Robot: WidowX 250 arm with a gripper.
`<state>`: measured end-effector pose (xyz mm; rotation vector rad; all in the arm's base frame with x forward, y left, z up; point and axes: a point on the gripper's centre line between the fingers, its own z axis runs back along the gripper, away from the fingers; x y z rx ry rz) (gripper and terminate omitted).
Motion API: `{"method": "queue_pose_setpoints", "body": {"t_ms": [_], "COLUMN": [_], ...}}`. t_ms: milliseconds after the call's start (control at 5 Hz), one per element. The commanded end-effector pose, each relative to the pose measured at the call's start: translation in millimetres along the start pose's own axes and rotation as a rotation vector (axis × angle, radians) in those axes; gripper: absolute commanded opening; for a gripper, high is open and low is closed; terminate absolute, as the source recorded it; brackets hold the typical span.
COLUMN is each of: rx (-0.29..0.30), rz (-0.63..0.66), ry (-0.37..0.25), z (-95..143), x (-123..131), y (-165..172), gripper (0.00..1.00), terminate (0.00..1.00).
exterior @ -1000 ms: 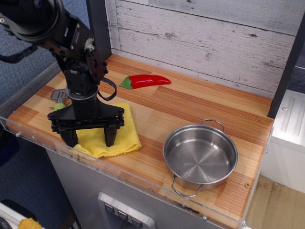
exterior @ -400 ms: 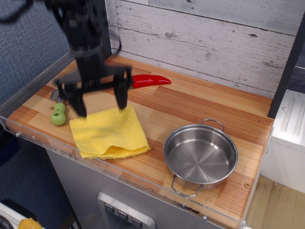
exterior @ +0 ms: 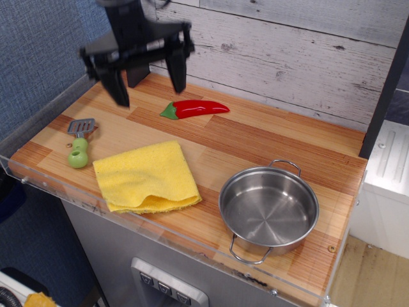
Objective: Move the yellow cloth away from silver pot.
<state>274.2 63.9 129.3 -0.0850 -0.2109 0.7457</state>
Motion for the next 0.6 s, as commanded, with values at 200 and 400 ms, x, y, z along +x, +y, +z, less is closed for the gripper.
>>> {"method": "queue_pose_setpoints", "body": {"t_ms": [200, 400], "rx": [-0.030, -0.030], "rz": [-0.015, -0.015], "ry": [-0.036, -0.036], "z": [30.0, 30.0], "x": [-0.5, -0.5], "y": [-2.8, -2.8], "gripper": [1.00, 1.00], "terminate": [0.00, 1.00]}}
